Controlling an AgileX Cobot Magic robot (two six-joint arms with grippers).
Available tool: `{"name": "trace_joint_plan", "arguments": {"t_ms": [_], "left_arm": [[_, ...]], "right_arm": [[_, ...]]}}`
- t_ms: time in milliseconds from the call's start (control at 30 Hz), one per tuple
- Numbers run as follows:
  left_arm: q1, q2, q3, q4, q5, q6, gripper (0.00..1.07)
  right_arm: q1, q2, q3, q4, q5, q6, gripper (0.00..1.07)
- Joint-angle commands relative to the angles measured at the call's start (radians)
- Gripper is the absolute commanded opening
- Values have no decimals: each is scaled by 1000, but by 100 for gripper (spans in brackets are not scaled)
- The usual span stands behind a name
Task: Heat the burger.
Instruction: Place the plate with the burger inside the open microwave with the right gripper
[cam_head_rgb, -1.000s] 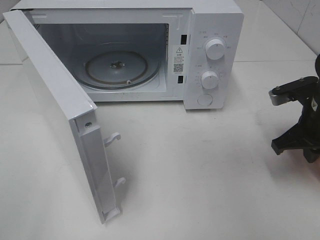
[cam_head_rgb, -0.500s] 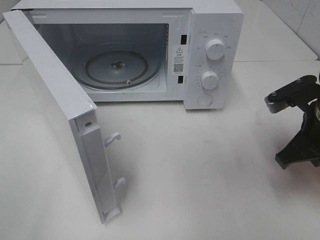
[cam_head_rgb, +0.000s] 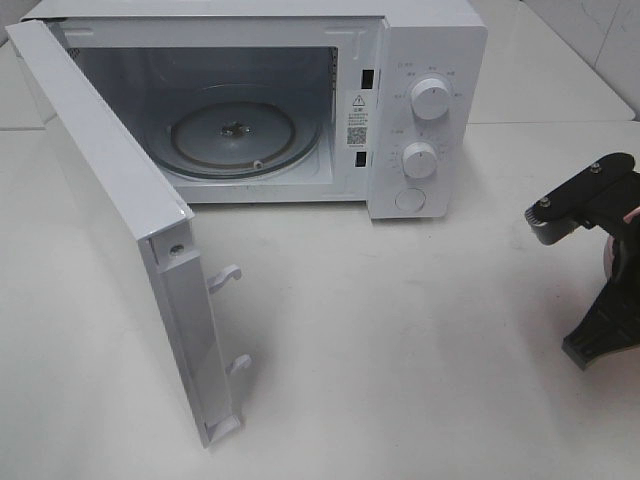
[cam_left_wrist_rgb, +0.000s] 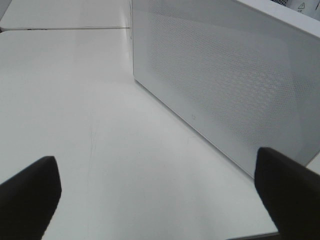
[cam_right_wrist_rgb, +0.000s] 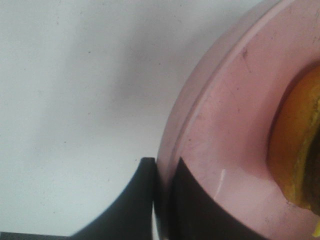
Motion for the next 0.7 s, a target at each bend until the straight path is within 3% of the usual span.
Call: {"name": "trace_joint_plan", "arguments": {"t_ms": [33,700], "left_arm": [[0,-22,2,-1,-8,0,103],[0,-22,2,-1,-8,0,103]], "right_arm": [[33,-28,4,-55,42,-5,0],[323,-117,34,-84,175,-10,0]]}}
